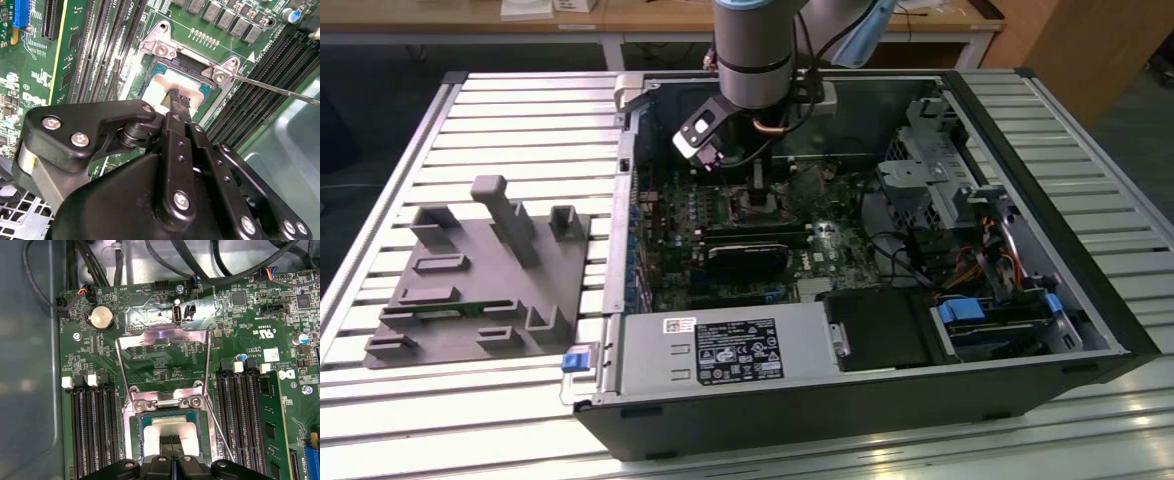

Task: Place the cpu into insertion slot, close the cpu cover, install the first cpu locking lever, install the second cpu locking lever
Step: 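Place the cpu into insertion slot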

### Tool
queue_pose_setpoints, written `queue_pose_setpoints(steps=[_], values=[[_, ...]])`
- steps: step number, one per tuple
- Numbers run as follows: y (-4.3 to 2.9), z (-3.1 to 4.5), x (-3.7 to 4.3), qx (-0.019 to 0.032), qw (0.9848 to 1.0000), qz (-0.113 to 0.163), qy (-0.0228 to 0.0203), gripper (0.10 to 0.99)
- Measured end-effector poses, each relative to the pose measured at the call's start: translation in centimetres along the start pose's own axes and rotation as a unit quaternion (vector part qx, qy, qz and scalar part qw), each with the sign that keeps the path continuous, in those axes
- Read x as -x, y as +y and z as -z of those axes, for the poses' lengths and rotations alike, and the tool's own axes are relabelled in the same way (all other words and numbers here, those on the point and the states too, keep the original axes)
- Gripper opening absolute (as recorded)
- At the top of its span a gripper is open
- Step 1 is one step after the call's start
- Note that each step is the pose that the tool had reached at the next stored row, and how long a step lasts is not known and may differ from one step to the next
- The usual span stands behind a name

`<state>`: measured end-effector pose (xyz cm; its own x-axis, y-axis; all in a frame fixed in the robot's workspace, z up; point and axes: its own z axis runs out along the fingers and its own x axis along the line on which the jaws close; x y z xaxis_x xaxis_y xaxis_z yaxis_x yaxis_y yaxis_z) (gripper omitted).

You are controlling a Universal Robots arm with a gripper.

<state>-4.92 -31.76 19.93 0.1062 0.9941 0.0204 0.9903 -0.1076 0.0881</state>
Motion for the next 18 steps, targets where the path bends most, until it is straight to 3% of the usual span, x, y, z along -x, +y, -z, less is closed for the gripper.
queue_pose_setpoints(steps=[12,18], values=[[0.0,-0.08,-0.03,0.0004,1.0,0.0,0.0005,0.106],[0.08,0.85,-0.05,0.0003,1.0,0.0,0.0004,0.106]])
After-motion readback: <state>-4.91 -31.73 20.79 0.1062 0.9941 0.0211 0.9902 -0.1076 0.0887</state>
